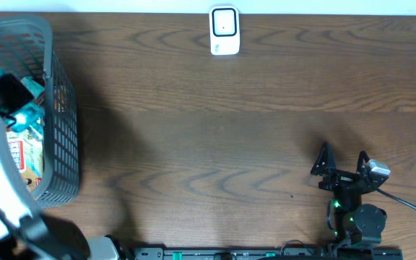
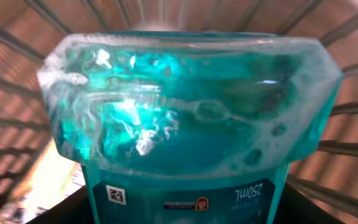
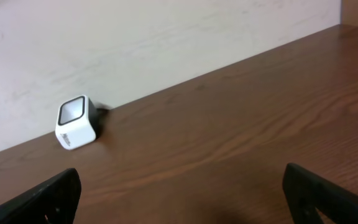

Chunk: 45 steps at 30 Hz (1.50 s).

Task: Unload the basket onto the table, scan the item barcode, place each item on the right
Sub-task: 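Grasp the teal Listerine bottle in the basket with the left gripper, then lift the bottle out and place it on the table near the scanner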

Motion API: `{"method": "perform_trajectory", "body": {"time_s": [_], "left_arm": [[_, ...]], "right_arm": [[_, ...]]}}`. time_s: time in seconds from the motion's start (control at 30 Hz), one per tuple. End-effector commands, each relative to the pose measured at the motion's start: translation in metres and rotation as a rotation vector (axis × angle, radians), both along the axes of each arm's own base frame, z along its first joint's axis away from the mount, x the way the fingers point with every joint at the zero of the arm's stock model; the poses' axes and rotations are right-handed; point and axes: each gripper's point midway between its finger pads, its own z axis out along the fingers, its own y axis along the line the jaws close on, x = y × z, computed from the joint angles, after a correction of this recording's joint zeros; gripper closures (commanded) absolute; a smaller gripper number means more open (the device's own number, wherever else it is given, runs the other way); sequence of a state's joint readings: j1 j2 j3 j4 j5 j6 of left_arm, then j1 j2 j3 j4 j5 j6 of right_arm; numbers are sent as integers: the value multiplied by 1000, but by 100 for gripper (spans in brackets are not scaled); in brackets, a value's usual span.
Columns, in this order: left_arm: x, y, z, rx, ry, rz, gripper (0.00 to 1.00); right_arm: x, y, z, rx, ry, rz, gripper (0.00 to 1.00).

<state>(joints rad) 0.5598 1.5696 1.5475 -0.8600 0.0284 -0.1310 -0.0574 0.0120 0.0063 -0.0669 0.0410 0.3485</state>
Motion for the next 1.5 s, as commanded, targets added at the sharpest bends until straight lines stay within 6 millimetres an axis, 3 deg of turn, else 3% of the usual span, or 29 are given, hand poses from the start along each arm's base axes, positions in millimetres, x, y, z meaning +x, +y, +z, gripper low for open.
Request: {"method": "perform_trajectory", "body": {"time_s": [0.0, 0.13, 0.27, 0.43, 0.6, 0.8, 0.93, 1.1, 1.27, 1.3, 1.47], "left_arm": [[-9, -4, 76, 113, -201, 11, 48], [-30, -24, 148, 155, -443, 51, 48], [-40, -65, 184, 123, -578, -73, 48], [-36, -132, 205, 34, -671, -300, 48], [-20, -195, 195, -77, -650, -487, 48], [12, -285, 150, -195, -502, -722, 48], [29, -337, 99, -231, -338, -825, 48], [41, -401, 22, -281, -116, -942, 48], [47, -432, -54, -269, 76, -974, 48], [47, -439, -79, -256, 140, -978, 48], [42, -455, -132, -252, 263, -997, 48]], "right_arm": [[0, 1, 0, 2, 0, 1, 1], [0, 1, 0, 3, 0, 1, 1], [0, 1, 0, 2, 0, 1, 1], [0, 1, 0, 2, 0, 1, 1], [0, 1, 0, 2, 0, 1, 1], [0, 1, 0, 2, 0, 1, 1], [0, 1, 0, 2, 0, 1, 1], [0, 1, 0, 2, 0, 1, 1], [0, 1, 0, 2, 0, 1, 1], [0, 1, 0, 2, 0, 1, 1], [0, 1, 0, 2, 0, 1, 1]]}}
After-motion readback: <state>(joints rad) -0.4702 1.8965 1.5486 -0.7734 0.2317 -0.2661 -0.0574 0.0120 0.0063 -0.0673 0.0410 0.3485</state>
